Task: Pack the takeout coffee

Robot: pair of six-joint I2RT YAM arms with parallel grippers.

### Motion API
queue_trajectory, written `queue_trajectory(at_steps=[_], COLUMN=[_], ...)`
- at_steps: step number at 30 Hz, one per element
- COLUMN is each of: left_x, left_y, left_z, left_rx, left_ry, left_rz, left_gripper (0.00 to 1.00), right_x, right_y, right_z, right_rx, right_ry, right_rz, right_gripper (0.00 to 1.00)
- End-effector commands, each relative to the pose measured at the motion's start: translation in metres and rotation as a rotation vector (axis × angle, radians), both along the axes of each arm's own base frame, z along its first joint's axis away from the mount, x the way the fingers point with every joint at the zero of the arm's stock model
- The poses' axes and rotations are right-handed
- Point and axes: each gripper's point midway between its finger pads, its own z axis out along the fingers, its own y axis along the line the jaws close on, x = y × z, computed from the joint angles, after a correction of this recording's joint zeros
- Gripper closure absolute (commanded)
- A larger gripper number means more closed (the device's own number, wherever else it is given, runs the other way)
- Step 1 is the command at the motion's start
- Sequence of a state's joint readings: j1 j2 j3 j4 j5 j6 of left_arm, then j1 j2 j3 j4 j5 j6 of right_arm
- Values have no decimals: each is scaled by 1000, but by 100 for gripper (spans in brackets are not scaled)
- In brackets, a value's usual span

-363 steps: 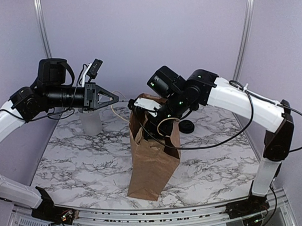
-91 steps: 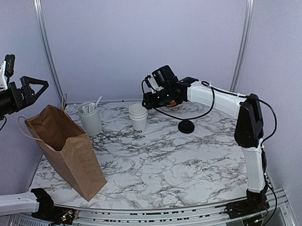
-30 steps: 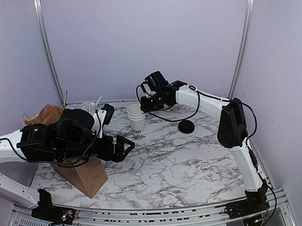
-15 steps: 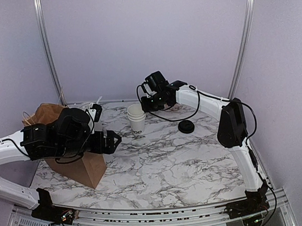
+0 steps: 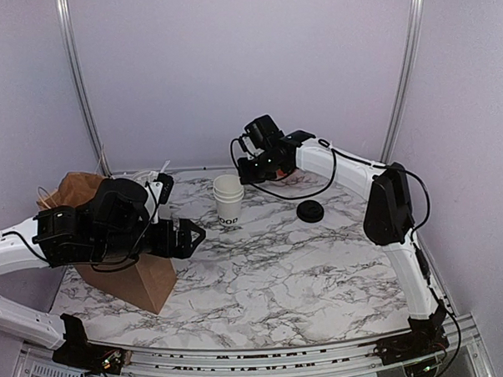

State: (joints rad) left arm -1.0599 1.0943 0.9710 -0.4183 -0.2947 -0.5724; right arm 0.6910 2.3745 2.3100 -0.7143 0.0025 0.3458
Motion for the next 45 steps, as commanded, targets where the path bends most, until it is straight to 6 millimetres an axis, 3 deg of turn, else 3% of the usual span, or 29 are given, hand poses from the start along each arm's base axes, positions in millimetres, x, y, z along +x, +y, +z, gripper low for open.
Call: queue_trajectory(at_steps=[1,7,14,24,45], left_x=[0,1,0,0,-3], left_y=[-10,-13,-13,-12,-5], left_z=[12,10,12,11,9], left_rx=[-35,-42,-46,-48,-58], left_ry=[-16,-12,-14,-13,-10], left_rz=[-37,-41,-43,-38,-26], left_gripper=[1,1,1,1,1], right_x=[0,-4,-11,-10,-12], right_y=[-14,-6,9,19,24], right_z=[38,38,28,6,-5], right_rx=[42,65,52,37,36], right_ry=[-33,-18,-16,12,37], right_rz=[-25,6,31,37,51], right_gripper=[99,81,74,74,81])
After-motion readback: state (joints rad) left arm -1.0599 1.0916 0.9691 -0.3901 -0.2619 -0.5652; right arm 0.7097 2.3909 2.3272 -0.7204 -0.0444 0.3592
